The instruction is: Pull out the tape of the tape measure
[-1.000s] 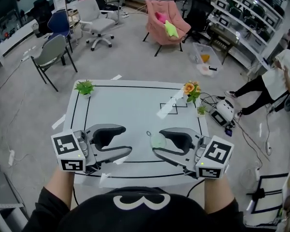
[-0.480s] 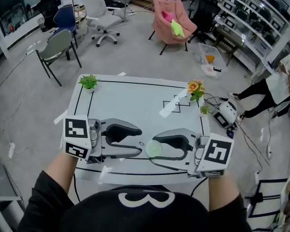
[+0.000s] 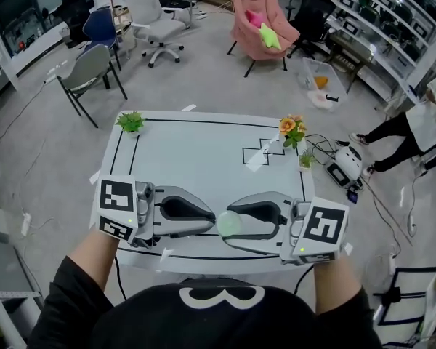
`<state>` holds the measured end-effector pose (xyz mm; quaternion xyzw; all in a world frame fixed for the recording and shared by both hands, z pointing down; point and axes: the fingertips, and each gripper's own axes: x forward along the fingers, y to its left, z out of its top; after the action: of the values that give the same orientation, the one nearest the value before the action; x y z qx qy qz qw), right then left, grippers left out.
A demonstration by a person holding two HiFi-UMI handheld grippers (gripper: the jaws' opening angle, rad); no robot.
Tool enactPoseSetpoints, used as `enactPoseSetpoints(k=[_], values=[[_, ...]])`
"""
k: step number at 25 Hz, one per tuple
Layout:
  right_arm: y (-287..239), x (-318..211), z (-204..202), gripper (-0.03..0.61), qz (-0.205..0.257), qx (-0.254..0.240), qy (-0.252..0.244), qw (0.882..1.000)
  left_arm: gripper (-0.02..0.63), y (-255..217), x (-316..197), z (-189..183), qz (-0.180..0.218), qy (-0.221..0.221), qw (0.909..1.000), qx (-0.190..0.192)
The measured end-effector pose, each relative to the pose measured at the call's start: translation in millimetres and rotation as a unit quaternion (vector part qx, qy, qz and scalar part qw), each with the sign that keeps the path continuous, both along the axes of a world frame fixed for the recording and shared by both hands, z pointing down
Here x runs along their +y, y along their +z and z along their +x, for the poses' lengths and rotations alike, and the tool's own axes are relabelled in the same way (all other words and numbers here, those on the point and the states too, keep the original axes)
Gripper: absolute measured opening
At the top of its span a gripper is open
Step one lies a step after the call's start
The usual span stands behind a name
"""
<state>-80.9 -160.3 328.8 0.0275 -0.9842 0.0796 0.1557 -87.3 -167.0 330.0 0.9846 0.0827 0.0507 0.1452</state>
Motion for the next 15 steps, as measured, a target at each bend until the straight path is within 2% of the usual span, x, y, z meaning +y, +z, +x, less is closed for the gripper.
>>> enactPoseSetpoints(k=[9,15], values=[[-1.6,1.0,18.0,0.222,0.012,0.022,0.032,0.999,0.014,-7.1,2.0,15.2,0.042,-0.036,0.9982,-0.024],[-2.3,1.1,25.6,0.222,0.034,0.039,0.068,0.996,0.014,-7.9,1.5,16.2,0.079,-0.079,0.9922,-0.056]])
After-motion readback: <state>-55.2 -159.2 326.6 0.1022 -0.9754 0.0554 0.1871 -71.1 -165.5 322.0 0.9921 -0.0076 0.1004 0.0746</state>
